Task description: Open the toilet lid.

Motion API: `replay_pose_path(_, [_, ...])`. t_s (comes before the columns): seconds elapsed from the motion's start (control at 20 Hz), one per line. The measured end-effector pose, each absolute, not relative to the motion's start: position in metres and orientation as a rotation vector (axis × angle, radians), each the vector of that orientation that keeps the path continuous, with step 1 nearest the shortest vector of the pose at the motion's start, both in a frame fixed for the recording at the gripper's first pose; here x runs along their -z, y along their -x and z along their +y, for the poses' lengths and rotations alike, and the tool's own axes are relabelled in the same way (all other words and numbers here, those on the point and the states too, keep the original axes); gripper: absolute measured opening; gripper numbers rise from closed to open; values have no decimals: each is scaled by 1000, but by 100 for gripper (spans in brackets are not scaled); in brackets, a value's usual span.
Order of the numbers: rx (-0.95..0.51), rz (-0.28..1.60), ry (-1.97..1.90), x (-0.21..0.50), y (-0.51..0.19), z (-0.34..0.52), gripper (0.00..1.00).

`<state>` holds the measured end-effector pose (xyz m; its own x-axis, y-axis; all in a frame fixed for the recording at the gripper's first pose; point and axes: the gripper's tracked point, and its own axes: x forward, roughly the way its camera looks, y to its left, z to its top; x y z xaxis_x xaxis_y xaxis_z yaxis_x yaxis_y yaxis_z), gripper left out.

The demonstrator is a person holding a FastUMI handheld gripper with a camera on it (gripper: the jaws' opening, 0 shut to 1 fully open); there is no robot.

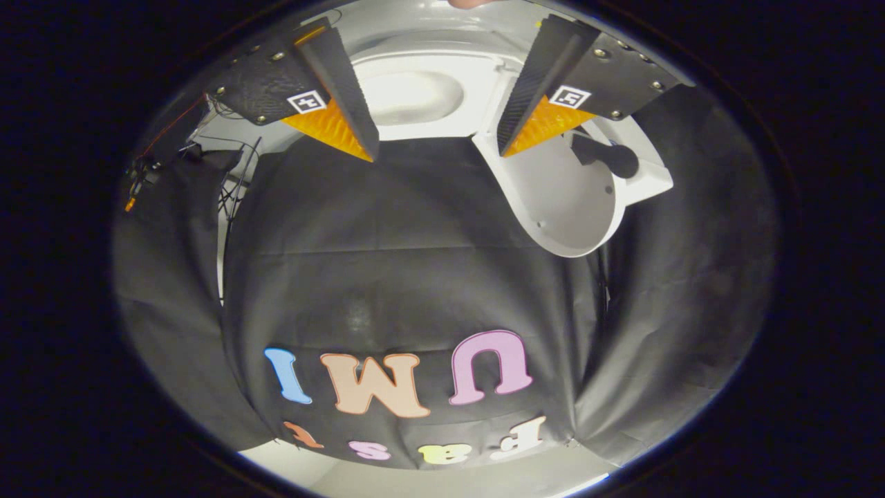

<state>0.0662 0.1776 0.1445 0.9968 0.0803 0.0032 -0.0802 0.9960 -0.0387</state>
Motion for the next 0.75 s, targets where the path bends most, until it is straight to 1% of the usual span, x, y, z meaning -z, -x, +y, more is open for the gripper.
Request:
replay_pose_path(0.4, [-51, 16, 51, -127, -70, 149, 100])
replay_pose_path(0.75, [-50, 35, 109, -120, -72, 151, 100])
